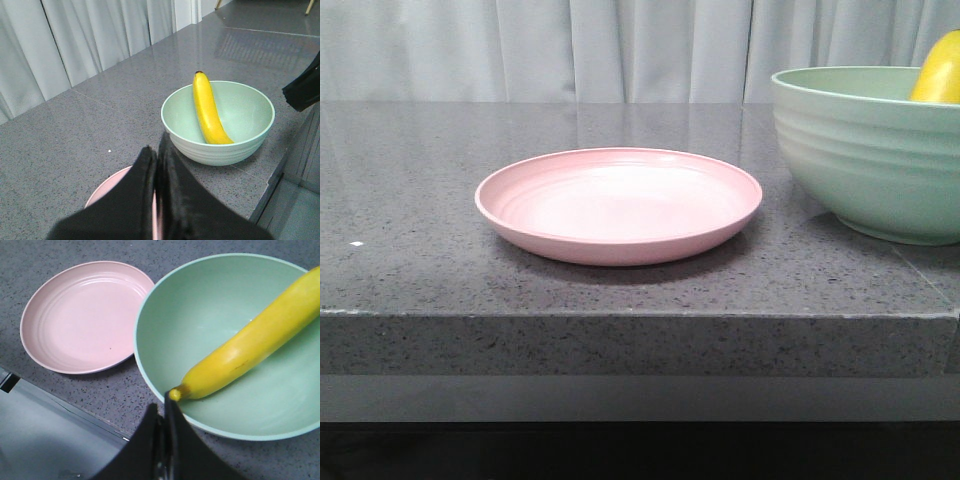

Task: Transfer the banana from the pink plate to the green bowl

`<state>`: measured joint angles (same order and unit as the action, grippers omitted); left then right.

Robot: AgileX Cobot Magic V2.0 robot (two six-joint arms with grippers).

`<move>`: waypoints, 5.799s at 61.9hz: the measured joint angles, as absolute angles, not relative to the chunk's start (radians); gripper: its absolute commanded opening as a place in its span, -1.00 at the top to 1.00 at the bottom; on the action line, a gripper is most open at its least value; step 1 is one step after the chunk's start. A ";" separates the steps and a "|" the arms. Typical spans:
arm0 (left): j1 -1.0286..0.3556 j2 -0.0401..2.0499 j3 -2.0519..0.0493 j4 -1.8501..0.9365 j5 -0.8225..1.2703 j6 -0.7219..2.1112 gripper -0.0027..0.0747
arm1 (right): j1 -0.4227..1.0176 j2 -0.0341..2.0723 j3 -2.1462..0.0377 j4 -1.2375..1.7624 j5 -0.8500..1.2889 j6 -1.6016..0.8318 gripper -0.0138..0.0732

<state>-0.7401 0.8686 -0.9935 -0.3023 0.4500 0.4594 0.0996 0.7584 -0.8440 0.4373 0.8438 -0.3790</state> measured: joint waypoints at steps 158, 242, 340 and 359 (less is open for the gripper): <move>-0.051 -0.004 0.006 -0.034 0.046 -0.076 0.98 | 0.100 0.756 -0.844 0.462 0.859 -0.379 0.85; -0.051 -0.004 0.006 -0.034 0.045 -0.076 0.98 | 0.077 0.103 -0.184 0.474 0.289 -0.377 0.85; -0.051 -0.004 0.006 -0.034 0.045 -0.076 0.98 | 0.031 -0.011 0.027 -0.021 0.028 0.122 0.85; -0.051 -0.004 0.006 -0.034 0.045 -0.076 0.98 | 0.007 -0.011 0.027 -0.026 0.028 0.127 0.85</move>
